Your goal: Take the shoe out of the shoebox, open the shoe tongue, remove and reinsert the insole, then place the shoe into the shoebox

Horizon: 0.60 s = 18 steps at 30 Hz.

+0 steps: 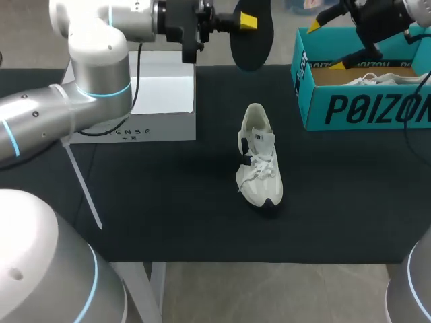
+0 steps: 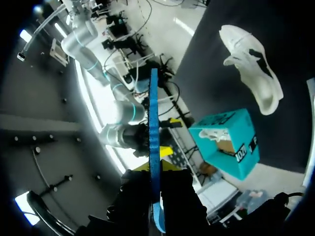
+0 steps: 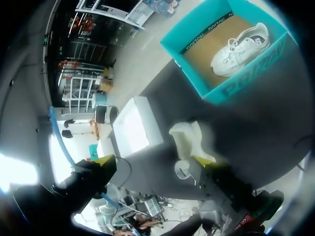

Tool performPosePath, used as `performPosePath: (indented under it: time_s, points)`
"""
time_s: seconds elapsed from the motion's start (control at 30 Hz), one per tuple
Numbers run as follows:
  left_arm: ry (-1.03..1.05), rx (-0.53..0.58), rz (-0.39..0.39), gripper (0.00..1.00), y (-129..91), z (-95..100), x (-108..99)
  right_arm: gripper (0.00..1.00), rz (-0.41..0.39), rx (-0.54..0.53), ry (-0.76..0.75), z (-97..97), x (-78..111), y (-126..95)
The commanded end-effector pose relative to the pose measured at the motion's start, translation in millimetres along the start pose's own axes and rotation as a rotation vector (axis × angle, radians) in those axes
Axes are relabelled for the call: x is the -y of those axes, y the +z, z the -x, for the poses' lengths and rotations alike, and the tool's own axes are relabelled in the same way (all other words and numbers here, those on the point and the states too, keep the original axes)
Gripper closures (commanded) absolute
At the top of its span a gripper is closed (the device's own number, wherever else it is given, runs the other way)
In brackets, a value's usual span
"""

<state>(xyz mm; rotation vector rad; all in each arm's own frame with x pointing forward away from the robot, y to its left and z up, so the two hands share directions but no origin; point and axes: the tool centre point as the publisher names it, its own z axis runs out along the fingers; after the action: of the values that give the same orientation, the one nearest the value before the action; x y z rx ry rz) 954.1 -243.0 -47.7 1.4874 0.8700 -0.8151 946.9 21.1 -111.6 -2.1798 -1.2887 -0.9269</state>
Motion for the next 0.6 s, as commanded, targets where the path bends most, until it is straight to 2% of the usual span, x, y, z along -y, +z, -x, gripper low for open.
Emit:
performPosePath:
  time_s: [0.03,0.13,0.2,0.23,0.27,0.37,0.43,0.6]
  points:
    - [-0.093,0.006,-0.088,1.0,0,-0.5,-6,0.0,-0.003,0.003,-0.001,-0.1,-0.2,0]
    - [-0.093,0.006,-0.088,1.0,0,-0.5,-6,0.0,-0.004,0.006,-0.002,0.0,0.0,0]
    - [-0.36,0.046,-0.077,1.0,0,-5.3,-10,0.0,-0.005,0.007,-0.003,0.2,0.5,-1]
    - [-0.451,0.017,-0.087,1.0,0,-7.3,-10,0.0,-0.006,0.007,-0.003,0.1,0.9,-1]
    - [-0.561,0.036,-0.094,1.0,0,-9.2,-9,0.0,-0.006,0.007,-0.003,0.2,1.0,-1]
    - [-0.898,0.256,-0.21,1.0,2,-7.6,-4,0.0,-0.007,0.011,-0.002,1.2,2.0,-1]
    - [-0.952,0.257,-0.266,1.0,1,-6.4,-1,0.0,-0.008,0.013,-0.002,1.5,2.4,-1]
    - [-0.952,0.257,-0.266,1.0,1,-6.4,-1,0.0,-0.008,0.014,0.0,2.0,2.8,-1]
